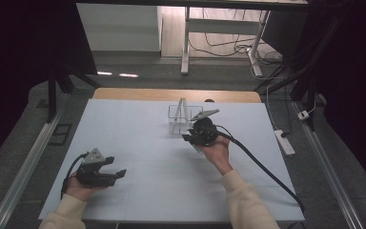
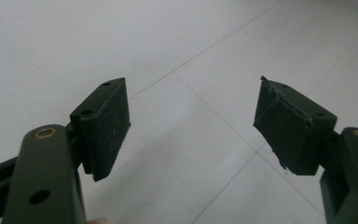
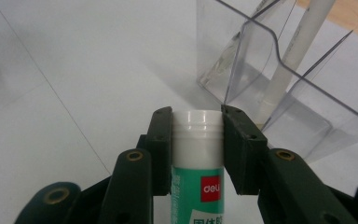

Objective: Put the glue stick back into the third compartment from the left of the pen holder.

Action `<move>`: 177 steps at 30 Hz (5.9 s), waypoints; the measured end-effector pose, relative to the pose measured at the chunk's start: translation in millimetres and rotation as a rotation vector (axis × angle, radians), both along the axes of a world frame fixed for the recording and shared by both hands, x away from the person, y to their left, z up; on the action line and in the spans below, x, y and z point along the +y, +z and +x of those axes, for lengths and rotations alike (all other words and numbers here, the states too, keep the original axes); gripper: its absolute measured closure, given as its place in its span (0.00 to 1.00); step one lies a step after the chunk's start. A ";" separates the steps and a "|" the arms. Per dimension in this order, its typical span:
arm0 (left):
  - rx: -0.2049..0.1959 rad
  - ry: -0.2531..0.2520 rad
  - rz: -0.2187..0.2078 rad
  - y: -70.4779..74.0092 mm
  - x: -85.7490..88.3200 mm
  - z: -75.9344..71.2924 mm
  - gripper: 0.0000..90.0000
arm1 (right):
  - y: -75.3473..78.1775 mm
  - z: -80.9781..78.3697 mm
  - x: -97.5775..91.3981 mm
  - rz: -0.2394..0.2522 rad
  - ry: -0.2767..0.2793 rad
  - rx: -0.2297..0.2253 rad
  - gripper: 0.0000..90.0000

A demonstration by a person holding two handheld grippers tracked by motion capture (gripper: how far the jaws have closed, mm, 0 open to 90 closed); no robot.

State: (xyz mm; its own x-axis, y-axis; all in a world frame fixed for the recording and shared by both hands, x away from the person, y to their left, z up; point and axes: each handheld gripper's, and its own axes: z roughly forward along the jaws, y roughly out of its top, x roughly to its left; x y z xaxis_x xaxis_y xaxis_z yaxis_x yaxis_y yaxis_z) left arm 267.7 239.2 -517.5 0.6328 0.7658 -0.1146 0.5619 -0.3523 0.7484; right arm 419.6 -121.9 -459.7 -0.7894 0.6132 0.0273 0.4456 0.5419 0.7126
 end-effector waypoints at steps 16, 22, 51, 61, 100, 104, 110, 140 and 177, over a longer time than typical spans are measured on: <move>0.000 0.000 -0.001 -0.1 0.3 0.1 0.29 | 16.2 -4.6 -5.9 0.059 -0.001 -0.053 0.72; 0.001 -0.001 0.001 -0.2 0.0 0.2 0.29 | 22.0 -5.6 -8.3 0.081 -0.006 -0.073 0.72; -0.001 0.000 0.002 -0.2 0.6 0.2 0.29 | 39.2 0.7 -20.6 0.142 -0.062 -0.134 0.72; -0.001 -0.002 0.003 -0.3 0.1 0.3 0.29 | 44.0 4.2 -23.7 0.175 -0.084 -0.147 0.72; -0.001 -0.003 -0.001 -0.5 1.1 0.5 0.29 | 63.7 33.5 -26.5 0.227 -0.163 -0.189 0.72; -0.001 -0.003 -0.001 -0.6 1.2 0.6 0.29 | 65.4 36.7 -26.6 0.229 -0.171 -0.191 0.72; -0.001 -0.001 -0.002 -0.7 1.6 0.7 0.29 | 67.2 42.5 -26.1 0.234 -0.179 -0.198 0.72; -0.001 -0.003 0.006 -1.3 1.6 1.0 0.29 | 51.4 72.5 -15.4 0.304 -0.207 -0.173 0.72; 0.001 0.001 0.003 -1.5 3.0 1.1 0.28 | 36.6 84.9 -9.2 0.242 -0.198 -0.166 0.60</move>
State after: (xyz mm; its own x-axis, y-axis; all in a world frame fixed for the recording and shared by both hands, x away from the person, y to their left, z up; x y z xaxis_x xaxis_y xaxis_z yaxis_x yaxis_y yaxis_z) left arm 268.8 242.3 -519.0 0.6318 0.7669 -0.1127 0.5631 -0.3542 0.7467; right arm 504.5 -131.1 -423.1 -0.6619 0.7461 0.0717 0.3920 0.2630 0.8816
